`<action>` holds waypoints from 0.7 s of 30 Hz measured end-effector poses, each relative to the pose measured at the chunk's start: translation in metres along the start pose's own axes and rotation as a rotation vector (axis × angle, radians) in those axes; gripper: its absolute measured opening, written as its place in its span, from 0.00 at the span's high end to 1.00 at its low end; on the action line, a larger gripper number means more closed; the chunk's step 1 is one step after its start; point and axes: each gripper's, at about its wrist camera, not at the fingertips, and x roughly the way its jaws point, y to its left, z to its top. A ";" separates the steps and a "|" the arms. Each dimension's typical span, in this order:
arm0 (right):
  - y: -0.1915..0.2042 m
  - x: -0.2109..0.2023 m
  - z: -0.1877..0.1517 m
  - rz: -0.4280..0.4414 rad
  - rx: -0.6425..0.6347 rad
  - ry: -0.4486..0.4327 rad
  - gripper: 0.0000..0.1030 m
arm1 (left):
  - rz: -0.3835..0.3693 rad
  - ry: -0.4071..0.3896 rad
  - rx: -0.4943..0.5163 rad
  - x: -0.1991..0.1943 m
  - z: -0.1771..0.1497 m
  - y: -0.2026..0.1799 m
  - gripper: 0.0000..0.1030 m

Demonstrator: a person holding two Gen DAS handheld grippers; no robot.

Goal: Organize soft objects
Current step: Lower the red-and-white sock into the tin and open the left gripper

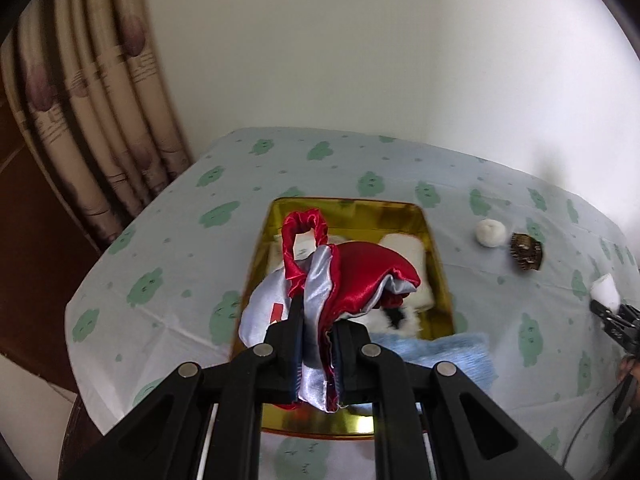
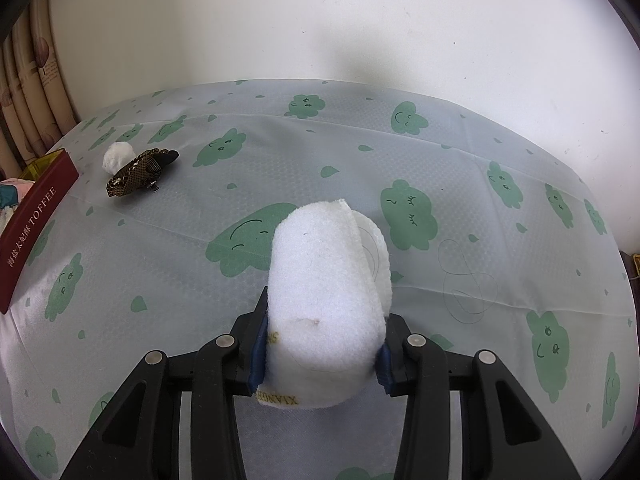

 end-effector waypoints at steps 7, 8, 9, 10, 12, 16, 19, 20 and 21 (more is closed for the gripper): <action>0.000 0.001 0.000 -0.002 -0.001 0.001 0.61 | -0.019 0.030 -0.065 0.013 -0.017 0.015 0.89; 0.000 0.001 0.000 -0.004 -0.002 0.001 0.61 | -0.024 0.032 -0.058 0.015 -0.019 0.013 0.89; 0.000 0.001 0.000 -0.005 -0.004 0.001 0.61 | -0.021 0.035 -0.049 0.016 -0.021 0.010 0.89; -0.001 0.001 0.000 -0.004 -0.003 0.001 0.61 | -0.020 0.035 -0.048 0.017 -0.022 0.009 0.88; -0.001 0.001 0.000 -0.003 -0.002 0.001 0.61 | -0.037 0.038 -0.050 0.019 -0.023 0.008 0.88; -0.001 0.001 0.000 -0.003 -0.003 0.001 0.61 | -0.041 0.052 -0.049 0.020 -0.023 0.007 0.81; -0.001 0.001 0.000 -0.004 -0.003 0.001 0.61 | -0.083 0.067 -0.066 0.020 -0.024 0.010 0.62; 0.000 0.001 0.000 -0.004 -0.003 0.001 0.61 | -0.106 0.070 -0.073 0.020 -0.025 0.012 0.59; -0.001 0.001 0.000 -0.006 -0.004 0.001 0.61 | -0.128 0.067 -0.077 0.019 -0.026 0.013 0.58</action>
